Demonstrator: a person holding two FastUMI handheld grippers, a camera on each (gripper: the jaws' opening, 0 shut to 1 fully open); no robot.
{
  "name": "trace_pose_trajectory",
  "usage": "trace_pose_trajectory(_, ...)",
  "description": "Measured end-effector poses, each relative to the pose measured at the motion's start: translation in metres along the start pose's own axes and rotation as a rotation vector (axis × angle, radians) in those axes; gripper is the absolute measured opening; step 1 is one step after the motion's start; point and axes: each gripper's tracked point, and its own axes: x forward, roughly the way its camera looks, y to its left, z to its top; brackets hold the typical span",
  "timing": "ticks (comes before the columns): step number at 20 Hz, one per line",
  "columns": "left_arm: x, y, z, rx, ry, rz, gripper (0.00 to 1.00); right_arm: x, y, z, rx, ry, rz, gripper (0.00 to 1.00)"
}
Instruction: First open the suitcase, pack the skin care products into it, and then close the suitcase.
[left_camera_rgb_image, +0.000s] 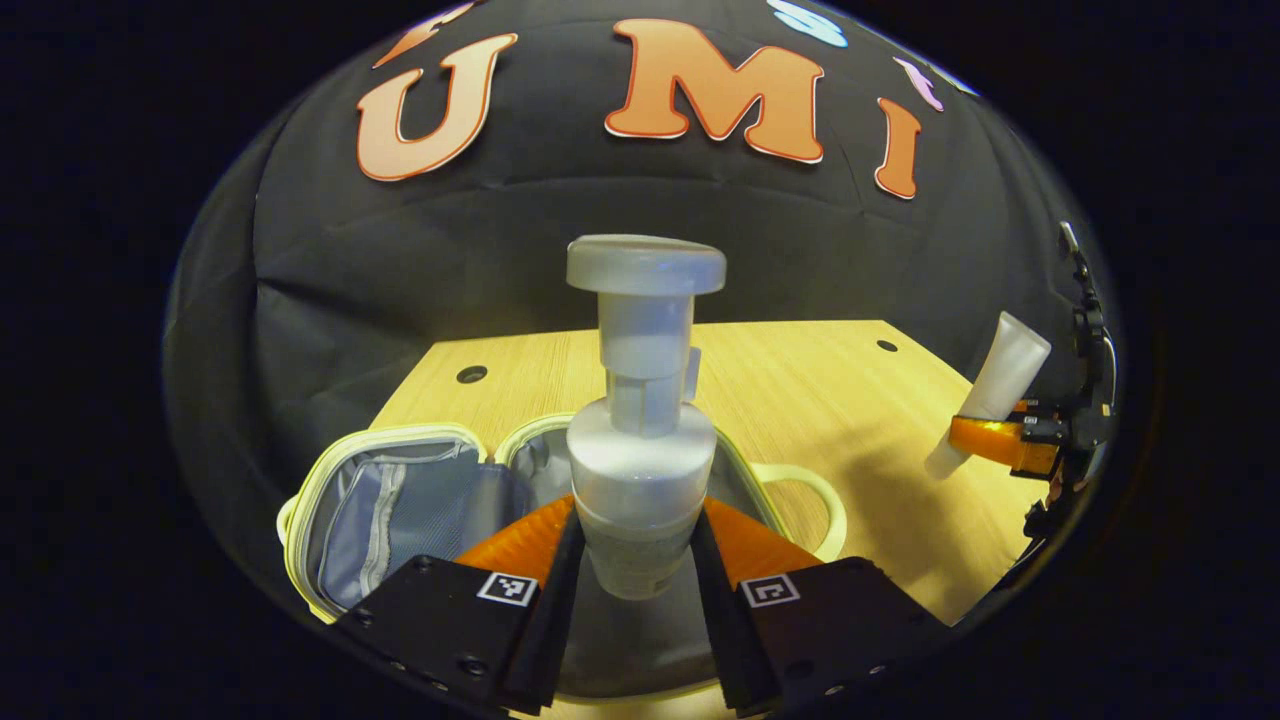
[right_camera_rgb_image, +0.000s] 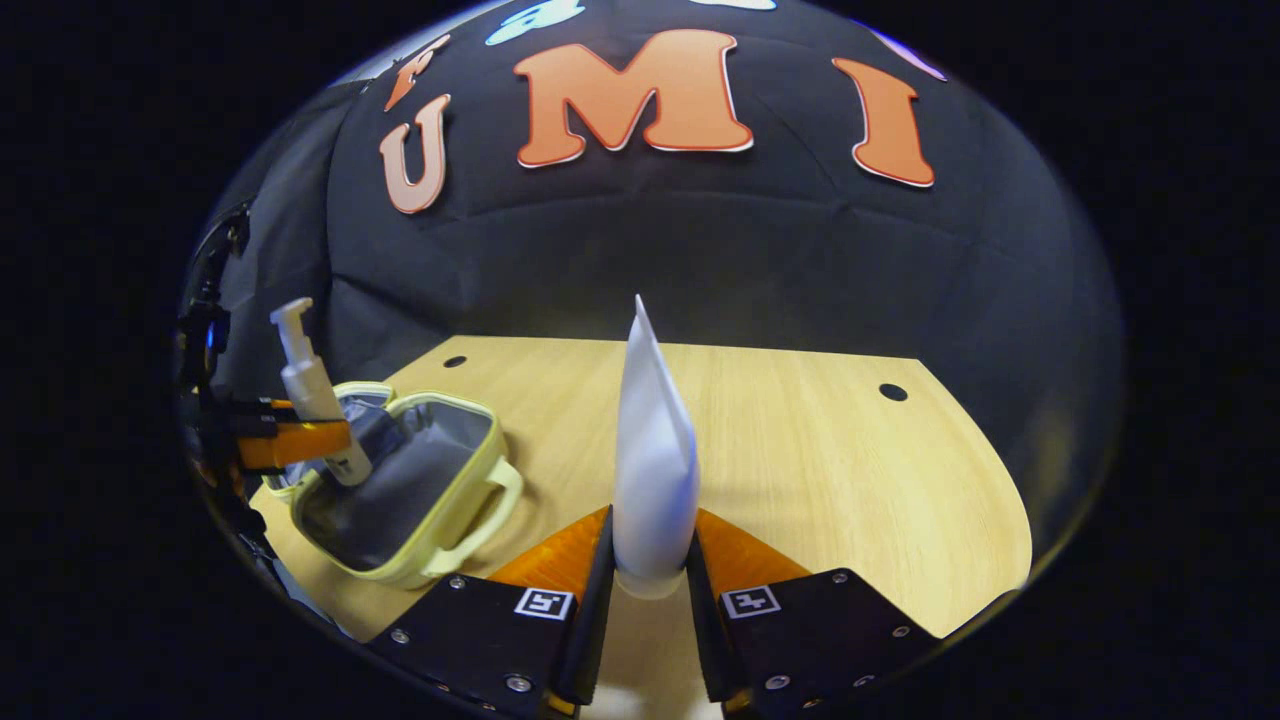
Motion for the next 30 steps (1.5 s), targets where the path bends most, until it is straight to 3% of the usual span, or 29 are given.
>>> trace_pose_trajectory(8, -0.001, 0.020, -0.048, -0.037, 0.210, -0.015, 0.60, -0.002, 0.080, 0.024, -0.001, -0.007, 0.137, 0.40)
trace_pose_trajectory(9, -0.002, 0.021, -0.051, -0.031, 0.229, -0.019, 0.59, -0.003, 0.088, 0.025, -0.002, -0.005, 0.153, 0.35)
trace_pose_trajectory(10, -0.002, 0.021, -0.058, -0.028, 0.261, -0.022, 0.61, -0.001, 0.095, 0.025, 0.001, 0.004, 0.166, 0.40)
trace_pose_trajectory(12, -0.002, 0.020, -0.068, -0.028, 0.315, -0.031, 0.59, 0.001, 0.108, 0.023, 0.013, 0.018, 0.192, 0.35)
trace_pose_trajectory(13, -0.001, 0.021, -0.074, -0.031, 0.348, -0.034, 0.60, 0.002, 0.112, 0.021, 0.019, 0.025, 0.201, 0.40)
trace_pose_trajectory(16, 0.006, 0.022, -0.089, -0.051, 0.425, -0.030, 0.59, 0.007, 0.124, 0.019, 0.032, 0.053, 0.224, 0.40)
trace_pose_trajectory(22, 0.030, 0.025, -0.086, -0.045, 0.450, 0.002, 0.60, 0.017, 0.141, 0.012, 0.066, 0.106, 0.267, 0.40)
trace_pose_trajectory(23, 0.034, 0.024, -0.092, -0.071, 0.466, 0.004, 0.60, 0.018, 0.144, 0.011, 0.077, 0.112, 0.271, 0.35)
trace_pose_trajectory(25, 0.044, 0.022, -0.096, -0.090, 0.459, 0.004, 0.60, 0.024, 0.150, 0.007, 0.086, 0.131, 0.282, 0.40)
trace_pose_trajectory(29, 0.051, 0.026, -0.095, -0.110, 0.445, 0.096, 0.61, 0.031, 0.166, 0.000, 0.115, 0.178, 0.320, 0.40)
trace_pose_trajectory(30, 0.050, 0.025, -0.093, -0.114, 0.439, 0.103, 0.62, 0.034, 0.169, -0.003, 0.127, 0.196, 0.329, 0.35)
